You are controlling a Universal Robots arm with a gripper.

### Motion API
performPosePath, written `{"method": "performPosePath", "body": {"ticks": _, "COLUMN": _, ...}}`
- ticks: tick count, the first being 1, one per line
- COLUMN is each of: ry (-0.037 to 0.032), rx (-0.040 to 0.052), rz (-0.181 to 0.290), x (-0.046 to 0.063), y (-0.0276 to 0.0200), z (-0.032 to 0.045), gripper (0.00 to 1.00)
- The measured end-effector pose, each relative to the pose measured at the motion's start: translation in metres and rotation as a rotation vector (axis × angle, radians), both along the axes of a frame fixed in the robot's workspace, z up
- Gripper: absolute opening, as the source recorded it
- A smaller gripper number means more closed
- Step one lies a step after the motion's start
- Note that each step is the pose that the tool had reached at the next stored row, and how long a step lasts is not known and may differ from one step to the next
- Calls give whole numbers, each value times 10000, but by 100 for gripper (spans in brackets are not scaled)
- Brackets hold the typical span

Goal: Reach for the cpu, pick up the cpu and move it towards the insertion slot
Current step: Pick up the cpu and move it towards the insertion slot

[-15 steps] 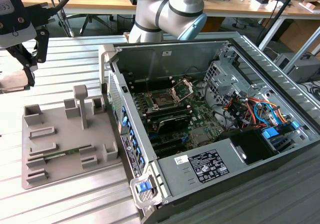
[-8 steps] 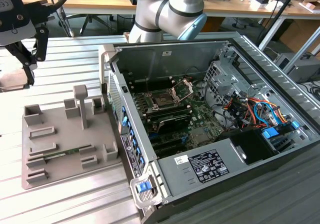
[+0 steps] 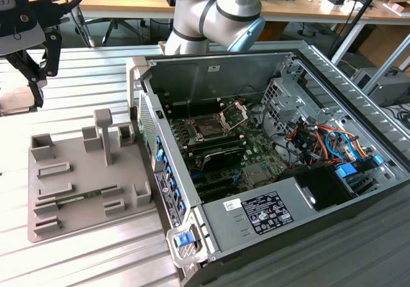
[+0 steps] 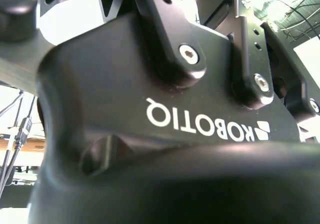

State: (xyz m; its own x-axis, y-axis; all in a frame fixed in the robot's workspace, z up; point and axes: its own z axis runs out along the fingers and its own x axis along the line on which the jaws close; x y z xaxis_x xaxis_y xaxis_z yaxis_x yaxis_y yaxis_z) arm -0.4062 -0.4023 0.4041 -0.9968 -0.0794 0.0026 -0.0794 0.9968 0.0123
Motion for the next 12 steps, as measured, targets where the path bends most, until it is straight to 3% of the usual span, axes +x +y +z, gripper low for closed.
{"method": "performPosePath", "body": {"ticks": 12, "ry": 1, "rx": -1, "rz": 0, "x": 34, "y": 0, "z": 2, "gripper": 55}}
